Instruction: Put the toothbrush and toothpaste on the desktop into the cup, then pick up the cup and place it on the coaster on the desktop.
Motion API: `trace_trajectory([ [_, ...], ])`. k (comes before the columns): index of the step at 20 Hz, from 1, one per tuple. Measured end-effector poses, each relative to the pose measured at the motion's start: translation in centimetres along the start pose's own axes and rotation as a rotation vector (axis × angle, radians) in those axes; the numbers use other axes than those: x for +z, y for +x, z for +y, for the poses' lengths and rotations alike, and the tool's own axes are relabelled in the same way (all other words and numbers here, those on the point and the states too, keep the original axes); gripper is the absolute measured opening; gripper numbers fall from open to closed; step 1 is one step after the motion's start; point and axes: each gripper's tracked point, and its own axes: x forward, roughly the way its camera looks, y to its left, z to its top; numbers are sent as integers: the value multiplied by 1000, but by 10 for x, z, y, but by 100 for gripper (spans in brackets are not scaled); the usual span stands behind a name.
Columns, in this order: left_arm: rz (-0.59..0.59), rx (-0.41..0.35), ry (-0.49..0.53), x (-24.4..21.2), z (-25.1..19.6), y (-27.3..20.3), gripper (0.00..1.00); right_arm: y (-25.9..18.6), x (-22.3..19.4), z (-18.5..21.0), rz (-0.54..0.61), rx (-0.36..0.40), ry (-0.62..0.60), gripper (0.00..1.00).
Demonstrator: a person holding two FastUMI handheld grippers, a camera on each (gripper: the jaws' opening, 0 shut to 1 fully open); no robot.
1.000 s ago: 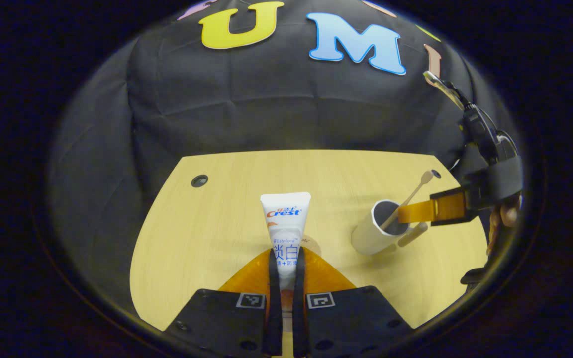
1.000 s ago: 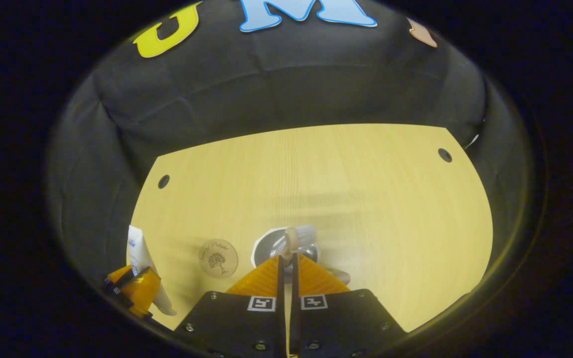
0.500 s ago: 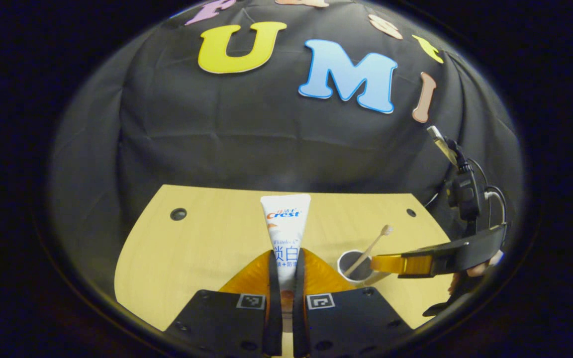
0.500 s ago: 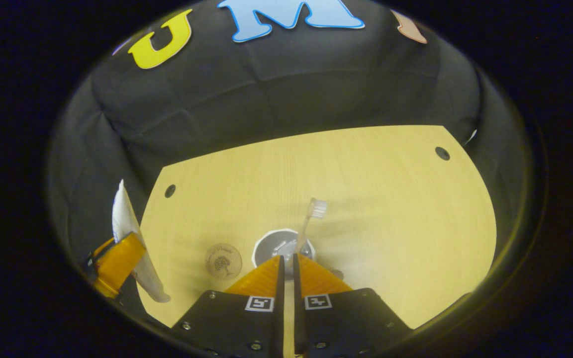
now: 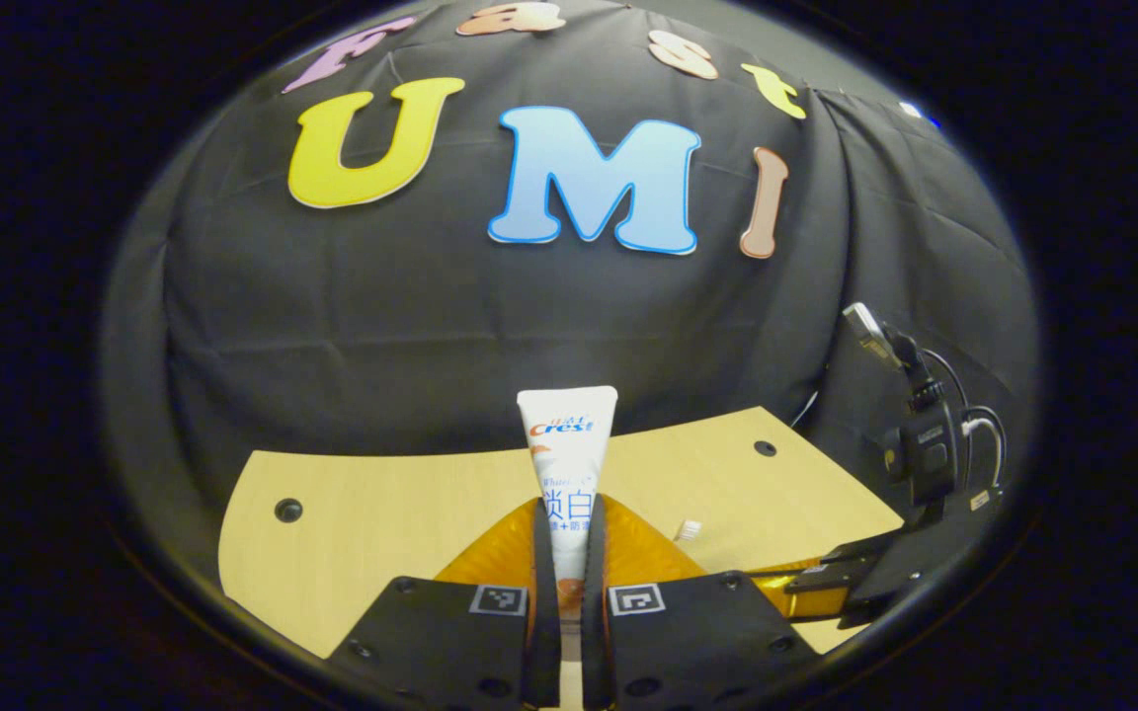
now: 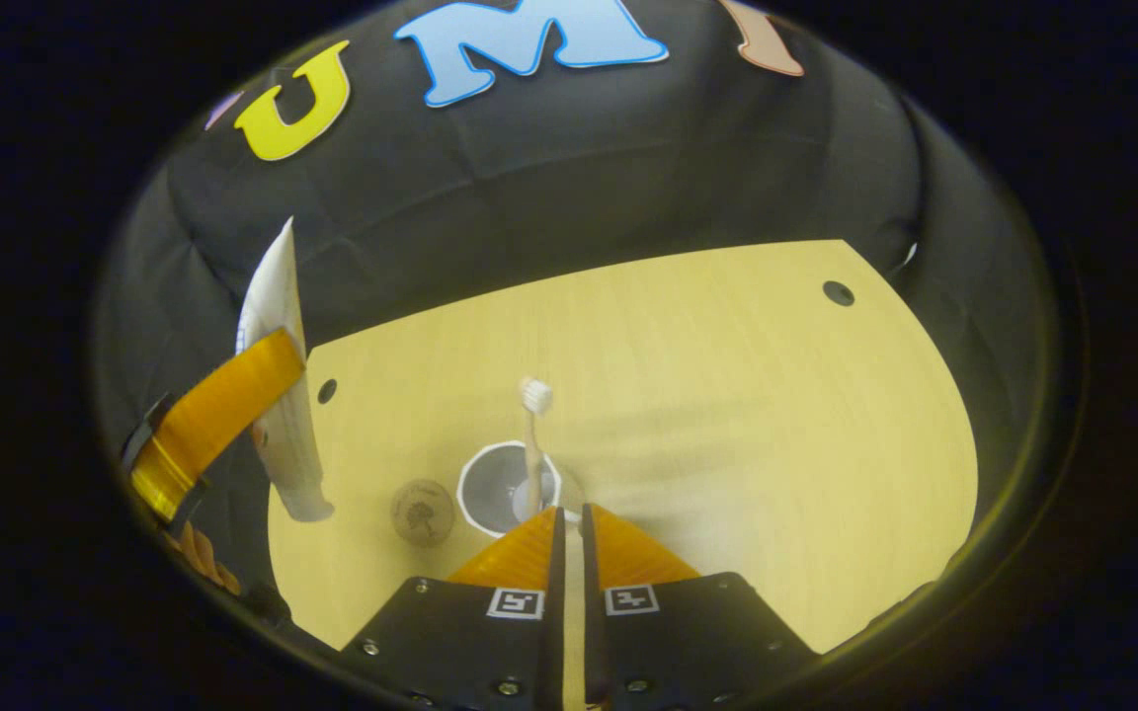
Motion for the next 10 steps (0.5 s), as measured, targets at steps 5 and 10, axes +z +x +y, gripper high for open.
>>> trace_trajectory([
  [5,29,-41,-41,-15,-23,34,16,-10,-17,-40,21,-44,42,8],
  [10,75,-49,-100,-37,-40,61,16,-16,-27,-83,37,-96,90,8],
])
